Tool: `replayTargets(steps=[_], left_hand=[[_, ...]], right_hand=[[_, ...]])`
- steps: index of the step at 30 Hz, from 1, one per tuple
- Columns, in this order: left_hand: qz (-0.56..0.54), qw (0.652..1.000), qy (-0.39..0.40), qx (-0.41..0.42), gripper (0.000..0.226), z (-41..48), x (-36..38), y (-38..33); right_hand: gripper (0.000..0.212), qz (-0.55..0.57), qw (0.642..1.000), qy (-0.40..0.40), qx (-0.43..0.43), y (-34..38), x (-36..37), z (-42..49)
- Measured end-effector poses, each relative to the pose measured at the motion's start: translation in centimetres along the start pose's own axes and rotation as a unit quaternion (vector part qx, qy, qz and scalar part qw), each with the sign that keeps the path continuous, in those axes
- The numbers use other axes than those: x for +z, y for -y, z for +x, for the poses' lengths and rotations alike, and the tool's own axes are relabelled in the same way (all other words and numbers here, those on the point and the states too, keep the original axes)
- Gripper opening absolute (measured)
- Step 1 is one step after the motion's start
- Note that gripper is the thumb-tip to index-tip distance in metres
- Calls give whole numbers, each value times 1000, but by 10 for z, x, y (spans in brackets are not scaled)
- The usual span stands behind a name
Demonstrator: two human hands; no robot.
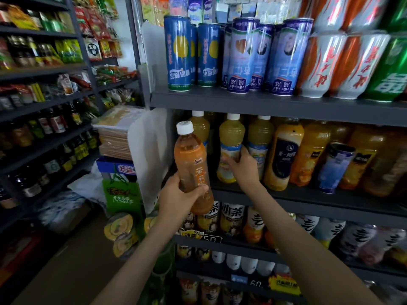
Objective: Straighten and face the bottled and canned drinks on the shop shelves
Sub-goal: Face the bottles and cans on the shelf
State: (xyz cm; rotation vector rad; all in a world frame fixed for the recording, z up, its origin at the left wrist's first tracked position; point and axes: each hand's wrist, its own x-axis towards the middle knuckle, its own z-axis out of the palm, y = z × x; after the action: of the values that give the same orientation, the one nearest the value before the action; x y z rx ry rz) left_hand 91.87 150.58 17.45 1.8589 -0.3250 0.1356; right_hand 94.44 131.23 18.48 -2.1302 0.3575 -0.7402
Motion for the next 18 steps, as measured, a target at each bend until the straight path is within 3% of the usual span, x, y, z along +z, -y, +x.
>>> replayTargets(steps=[5,11,16,18], left_hand=[[-15,997,71,10,42,-2,20,0],[-24,979,200,28,41,-17,66,-18],[-78,952,297,4,37,-33,108,-40],[-79,938,336,9,36,-41,126,-51]], right_hand=[[57,-13,1000,-9,-11,-8,-10,-23],[18,158,987,-1,1,-10,-69,-75],[18,242,965,101,30,-36,-135,-100],[41,209,967,141,44,-54,-158,-105]])
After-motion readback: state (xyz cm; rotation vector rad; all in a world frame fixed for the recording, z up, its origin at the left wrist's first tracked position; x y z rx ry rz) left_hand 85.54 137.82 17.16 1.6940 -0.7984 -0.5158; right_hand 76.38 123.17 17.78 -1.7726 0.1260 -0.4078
